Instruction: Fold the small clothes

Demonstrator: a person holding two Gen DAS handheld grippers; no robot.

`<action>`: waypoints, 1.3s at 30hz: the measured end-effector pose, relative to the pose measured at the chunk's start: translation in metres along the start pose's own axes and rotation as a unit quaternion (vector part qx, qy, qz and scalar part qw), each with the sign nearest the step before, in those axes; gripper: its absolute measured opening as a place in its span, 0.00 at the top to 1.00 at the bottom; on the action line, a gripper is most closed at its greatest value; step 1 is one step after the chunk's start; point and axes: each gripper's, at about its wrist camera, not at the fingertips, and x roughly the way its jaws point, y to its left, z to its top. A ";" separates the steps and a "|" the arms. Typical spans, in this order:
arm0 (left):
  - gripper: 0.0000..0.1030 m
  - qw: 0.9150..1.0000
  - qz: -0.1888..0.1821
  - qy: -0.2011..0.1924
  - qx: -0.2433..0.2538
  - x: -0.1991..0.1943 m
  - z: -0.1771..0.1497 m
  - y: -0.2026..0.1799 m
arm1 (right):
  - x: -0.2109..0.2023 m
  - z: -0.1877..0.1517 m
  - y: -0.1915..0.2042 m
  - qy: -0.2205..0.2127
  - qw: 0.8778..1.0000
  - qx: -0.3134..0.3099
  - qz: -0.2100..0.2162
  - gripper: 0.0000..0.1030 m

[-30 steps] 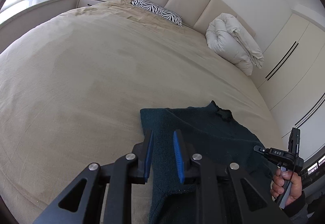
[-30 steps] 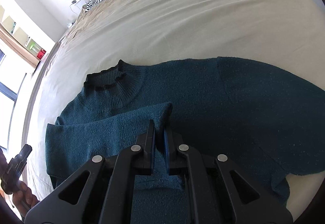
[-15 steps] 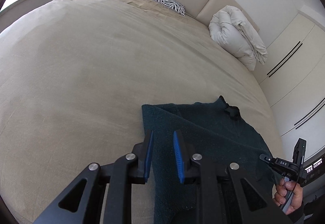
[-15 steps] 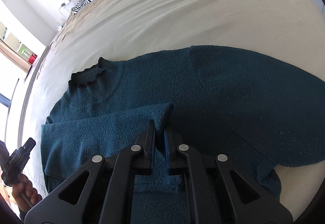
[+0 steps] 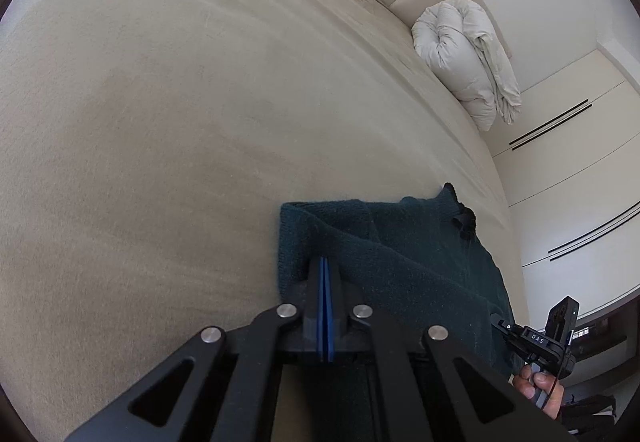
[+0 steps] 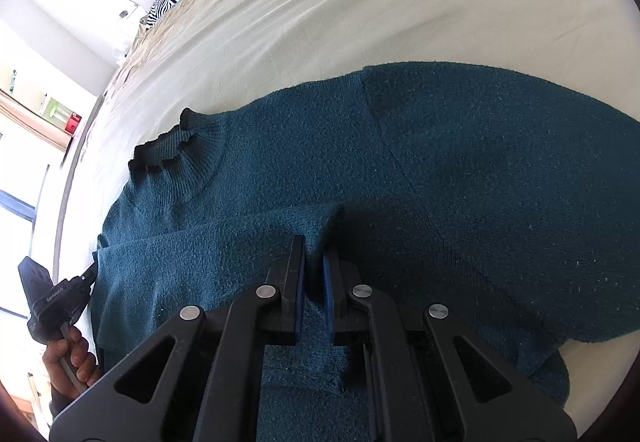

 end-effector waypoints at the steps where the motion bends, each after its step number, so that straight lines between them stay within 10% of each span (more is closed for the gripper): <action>1: 0.98 1.000 -0.005 0.004 0.000 -0.002 -0.003 0.001 | 0.000 0.000 -0.002 0.000 1.000 0.002 0.005 0.93; 20: 0.79 0.993 0.039 0.011 0.110 -0.057 -0.100 -0.022 | -0.016 -0.009 -0.025 -0.020 0.998 0.053 0.041 0.88; 24: 0.69 0.993 0.038 -0.003 0.110 -0.075 -0.112 -0.030 | -0.060 -0.028 -0.053 -0.070 0.993 0.082 0.052 0.45; 28: 0.51 0.990 0.038 -0.023 0.134 -0.090 -0.135 -0.053 | -0.126 -0.056 -0.123 -0.145 0.976 0.145 0.071 0.41; 35: 0.46 0.986 0.016 -0.004 0.166 -0.079 -0.172 -0.103 | -0.186 -0.106 -0.276 -0.181 0.934 0.308 0.030 0.41; 39: 0.45 0.986 0.006 0.021 0.165 -0.061 -0.188 -0.121 | -0.194 -0.121 -0.321 -0.199 0.906 0.366 0.075 0.43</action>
